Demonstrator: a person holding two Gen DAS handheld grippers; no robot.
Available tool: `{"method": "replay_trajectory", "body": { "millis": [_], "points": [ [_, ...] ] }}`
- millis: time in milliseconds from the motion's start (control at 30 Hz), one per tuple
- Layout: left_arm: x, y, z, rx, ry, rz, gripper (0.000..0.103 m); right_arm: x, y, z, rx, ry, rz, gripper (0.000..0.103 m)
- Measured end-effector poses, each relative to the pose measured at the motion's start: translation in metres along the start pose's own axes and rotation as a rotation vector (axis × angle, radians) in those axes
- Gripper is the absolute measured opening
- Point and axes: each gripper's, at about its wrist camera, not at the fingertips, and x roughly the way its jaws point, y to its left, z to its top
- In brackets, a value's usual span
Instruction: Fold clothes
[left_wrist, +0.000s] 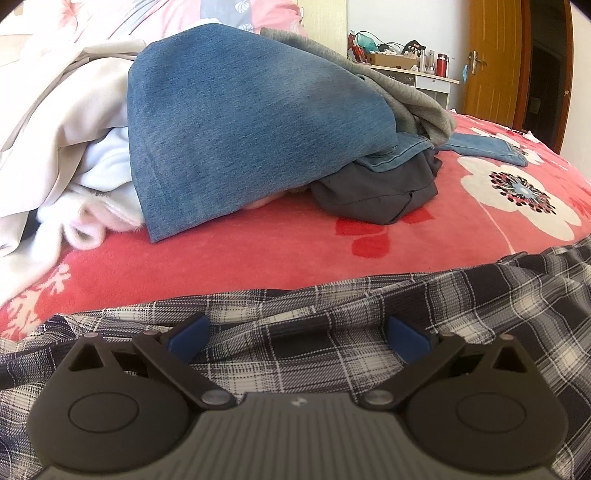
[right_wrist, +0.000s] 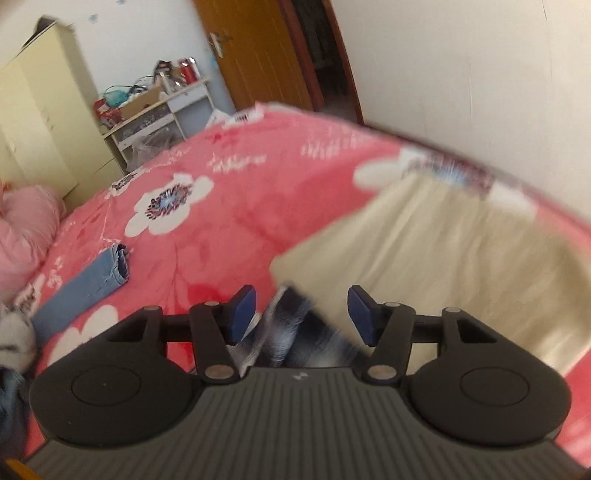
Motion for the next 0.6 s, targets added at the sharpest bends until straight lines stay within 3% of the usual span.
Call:
{"method": "replay_trajectory", "body": {
  "millis": [133, 367, 500, 600],
  "points": [
    [0.0, 0.001, 0.0, -0.007, -0.001, -0.007, 0.103, -0.028, 0.033, -0.007, -0.181, 0.018, 0.139, 0.054],
    [0.0, 0.005, 0.0, -0.024, -0.002, -0.031, 0.103, -0.044, 0.146, -0.112, -0.978, 0.091, 0.416, 0.051],
    [0.0, 0.006, 0.0, -0.03, -0.004, -0.038, 0.103, -0.034, 0.188, -0.15, -1.299, 0.126, 0.463, 0.051],
    [0.0, 0.006, 0.0, -0.032, -0.005, -0.04, 0.103, -0.024, 0.207, -0.159, -1.446, 0.172, 0.459, 0.048]
  ]
}}
